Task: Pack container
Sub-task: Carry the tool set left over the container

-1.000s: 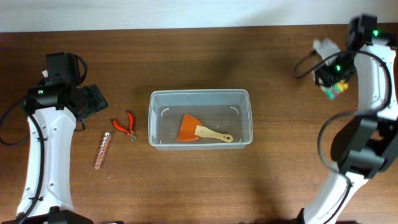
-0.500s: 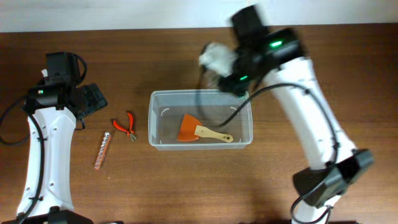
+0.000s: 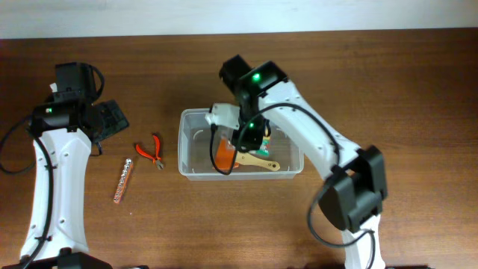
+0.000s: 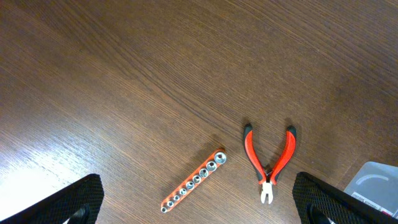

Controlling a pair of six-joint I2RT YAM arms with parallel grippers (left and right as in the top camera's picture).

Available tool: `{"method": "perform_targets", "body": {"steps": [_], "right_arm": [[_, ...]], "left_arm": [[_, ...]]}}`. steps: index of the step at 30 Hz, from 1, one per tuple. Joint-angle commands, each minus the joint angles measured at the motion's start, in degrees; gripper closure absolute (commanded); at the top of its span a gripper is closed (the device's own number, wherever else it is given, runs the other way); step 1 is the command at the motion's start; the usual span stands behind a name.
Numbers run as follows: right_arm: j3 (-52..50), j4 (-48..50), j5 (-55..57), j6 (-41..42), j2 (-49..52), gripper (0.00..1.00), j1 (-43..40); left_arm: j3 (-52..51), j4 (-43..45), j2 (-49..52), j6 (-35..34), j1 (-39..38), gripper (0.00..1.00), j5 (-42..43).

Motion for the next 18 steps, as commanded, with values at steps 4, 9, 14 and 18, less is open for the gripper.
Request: {"method": "perform_targets", "body": {"steps": [4,9,14,18], "right_arm": [[-5.9,2.9,-0.5,-0.5,4.6,0.96,-0.2],[-6.8,4.8,-0.5,-0.5,5.0,0.77,-0.3],[-6.4,4.3,-0.5,-0.5,4.9,0.07,-0.5],[-2.6,2.1,-0.5,0.2,4.5,0.01,-0.5]], "left_arm": [[0.1,0.0,-0.2,0.9,0.2,0.01,0.2],[0.1,0.0,-0.2,0.9,0.2,0.01,0.2],[0.1,0.0,-0.2,0.9,0.2,0.01,0.2],[0.1,0.1,-0.2,0.9,0.2,0.01,0.1]]}}
